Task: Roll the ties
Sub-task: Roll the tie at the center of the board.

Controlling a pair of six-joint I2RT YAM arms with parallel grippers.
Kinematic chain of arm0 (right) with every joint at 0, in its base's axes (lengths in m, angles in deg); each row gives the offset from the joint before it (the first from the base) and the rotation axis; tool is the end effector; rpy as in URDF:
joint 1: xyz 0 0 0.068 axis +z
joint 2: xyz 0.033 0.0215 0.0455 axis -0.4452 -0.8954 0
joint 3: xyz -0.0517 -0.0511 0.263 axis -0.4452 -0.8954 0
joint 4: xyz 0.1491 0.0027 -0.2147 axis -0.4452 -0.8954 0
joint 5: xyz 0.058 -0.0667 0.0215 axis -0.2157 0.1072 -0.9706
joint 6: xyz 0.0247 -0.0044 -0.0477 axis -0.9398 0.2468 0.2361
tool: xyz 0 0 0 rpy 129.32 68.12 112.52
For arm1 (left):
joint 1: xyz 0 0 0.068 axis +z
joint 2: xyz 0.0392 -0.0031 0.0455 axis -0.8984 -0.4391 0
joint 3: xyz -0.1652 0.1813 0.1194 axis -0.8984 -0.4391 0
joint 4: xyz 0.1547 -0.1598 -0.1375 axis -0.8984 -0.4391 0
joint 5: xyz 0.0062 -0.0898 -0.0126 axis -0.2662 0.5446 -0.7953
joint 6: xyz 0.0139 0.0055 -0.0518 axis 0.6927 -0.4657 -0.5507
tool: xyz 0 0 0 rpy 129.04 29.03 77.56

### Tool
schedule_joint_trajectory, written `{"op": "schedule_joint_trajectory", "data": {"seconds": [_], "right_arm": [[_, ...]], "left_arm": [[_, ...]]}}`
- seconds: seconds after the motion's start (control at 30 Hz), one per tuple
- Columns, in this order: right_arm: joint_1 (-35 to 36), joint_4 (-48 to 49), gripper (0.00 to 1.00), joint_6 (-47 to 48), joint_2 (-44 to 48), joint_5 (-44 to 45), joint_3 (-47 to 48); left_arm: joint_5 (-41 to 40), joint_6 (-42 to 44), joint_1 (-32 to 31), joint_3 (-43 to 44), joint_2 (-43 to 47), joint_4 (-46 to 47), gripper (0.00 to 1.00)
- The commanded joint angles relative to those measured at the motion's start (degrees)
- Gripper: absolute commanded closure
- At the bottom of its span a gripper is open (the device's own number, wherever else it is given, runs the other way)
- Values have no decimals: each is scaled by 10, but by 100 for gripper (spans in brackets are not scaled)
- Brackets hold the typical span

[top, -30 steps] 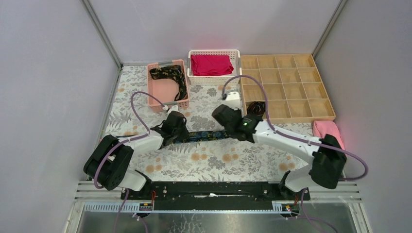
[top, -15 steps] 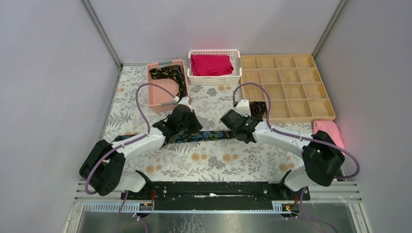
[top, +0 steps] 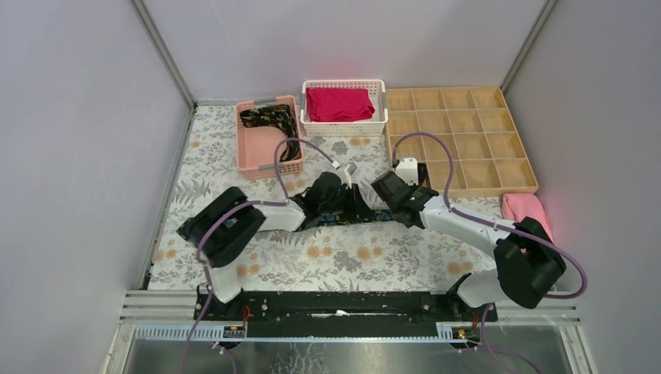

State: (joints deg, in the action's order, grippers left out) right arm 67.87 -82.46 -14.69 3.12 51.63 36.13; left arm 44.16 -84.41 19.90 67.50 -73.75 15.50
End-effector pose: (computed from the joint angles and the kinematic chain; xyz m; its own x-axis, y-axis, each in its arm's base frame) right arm 0.2216 0.1651 0.2073 -0.6681 -0.0939 -0.7381 0.0951 0.9731 -0.2098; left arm 0.2497 -0.2581 0.1627 -0.8682 -0.1292 -0.4791 0.3346 0.5605 -0.7575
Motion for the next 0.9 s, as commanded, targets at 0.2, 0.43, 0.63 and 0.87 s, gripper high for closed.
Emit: {"op": "schedule_joint_trajectory", "data": {"seconds": [0.2, 0.43, 0.63, 0.87], "right_arm": [[-14, 54, 100, 36, 58, -49, -21], [-14, 62, 100, 26, 61, -91, -27], [-13, 64, 100, 26, 63, -105, -23], [-13, 65, 100, 22, 75, -150, -20]], "left_arm": [[51, -47, -13, 42, -101, 152, 83], [32, -35, -13, 60, -137, 135, 83], [36, -42, -13, 61, -176, 149, 83], [12, -26, -13, 69, -192, 133, 84]]}}
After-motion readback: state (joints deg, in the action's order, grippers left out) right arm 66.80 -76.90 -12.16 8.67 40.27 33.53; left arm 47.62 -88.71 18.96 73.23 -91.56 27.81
